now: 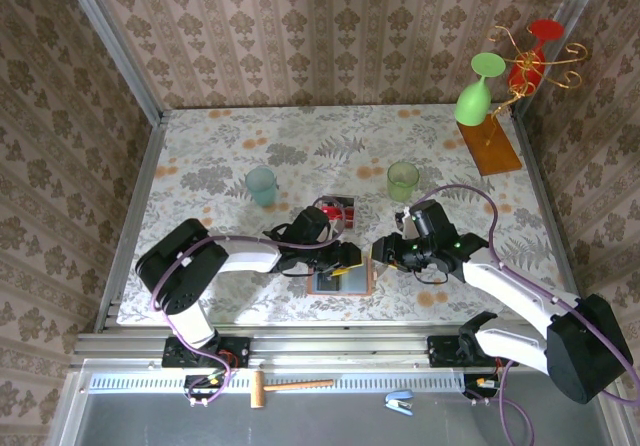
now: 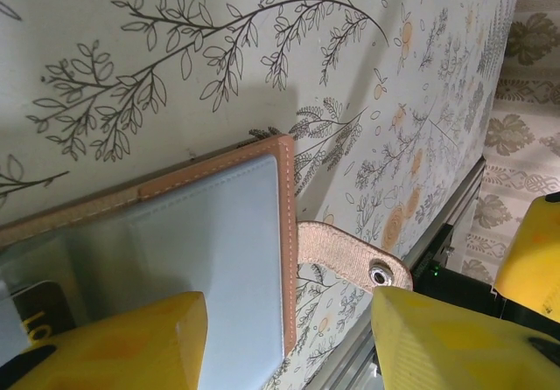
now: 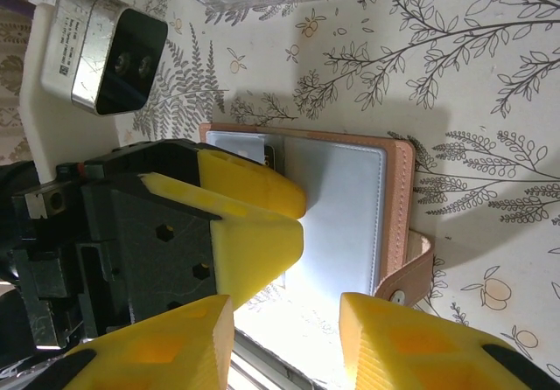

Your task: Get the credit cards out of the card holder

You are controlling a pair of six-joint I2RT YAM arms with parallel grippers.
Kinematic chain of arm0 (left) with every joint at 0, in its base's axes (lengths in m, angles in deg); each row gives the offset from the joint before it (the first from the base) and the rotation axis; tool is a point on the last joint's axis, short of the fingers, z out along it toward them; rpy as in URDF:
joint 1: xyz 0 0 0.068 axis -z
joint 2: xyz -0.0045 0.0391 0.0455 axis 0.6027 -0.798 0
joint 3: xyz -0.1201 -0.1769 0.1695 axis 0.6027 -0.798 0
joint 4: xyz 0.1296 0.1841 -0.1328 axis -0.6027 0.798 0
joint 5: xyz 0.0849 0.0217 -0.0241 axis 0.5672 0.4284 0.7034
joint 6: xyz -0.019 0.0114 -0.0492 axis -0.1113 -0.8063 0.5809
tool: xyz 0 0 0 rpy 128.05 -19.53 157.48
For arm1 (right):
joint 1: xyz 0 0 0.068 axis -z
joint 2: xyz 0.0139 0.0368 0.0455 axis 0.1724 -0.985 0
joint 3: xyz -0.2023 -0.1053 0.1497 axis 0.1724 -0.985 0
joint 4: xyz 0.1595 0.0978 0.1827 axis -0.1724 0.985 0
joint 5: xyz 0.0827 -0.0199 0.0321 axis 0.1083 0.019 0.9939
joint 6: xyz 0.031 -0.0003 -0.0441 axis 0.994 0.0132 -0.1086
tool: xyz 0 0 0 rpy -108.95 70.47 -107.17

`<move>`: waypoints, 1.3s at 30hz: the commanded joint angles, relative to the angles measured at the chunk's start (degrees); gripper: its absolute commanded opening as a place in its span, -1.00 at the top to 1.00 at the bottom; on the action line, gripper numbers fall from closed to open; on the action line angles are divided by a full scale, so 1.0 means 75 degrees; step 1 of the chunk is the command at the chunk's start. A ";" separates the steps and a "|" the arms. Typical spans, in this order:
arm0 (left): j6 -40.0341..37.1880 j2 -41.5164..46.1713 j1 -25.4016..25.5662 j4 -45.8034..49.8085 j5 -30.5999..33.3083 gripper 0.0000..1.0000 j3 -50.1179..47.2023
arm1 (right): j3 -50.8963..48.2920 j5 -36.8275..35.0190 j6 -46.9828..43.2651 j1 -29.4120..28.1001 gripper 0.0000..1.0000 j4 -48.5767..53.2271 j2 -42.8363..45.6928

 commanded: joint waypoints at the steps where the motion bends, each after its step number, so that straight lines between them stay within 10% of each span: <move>1: 0.0059 -0.0104 0.0051 -0.0158 -0.0144 -0.06 0.0139 | -0.0093 -0.0061 -0.0031 0.0042 0.26 0.0200 0.0127; 39: 0.0170 0.0931 -0.0369 -0.0605 -0.0113 -0.05 -0.0824 | 0.0383 0.0131 0.0484 -0.0520 0.30 -0.0530 -0.0829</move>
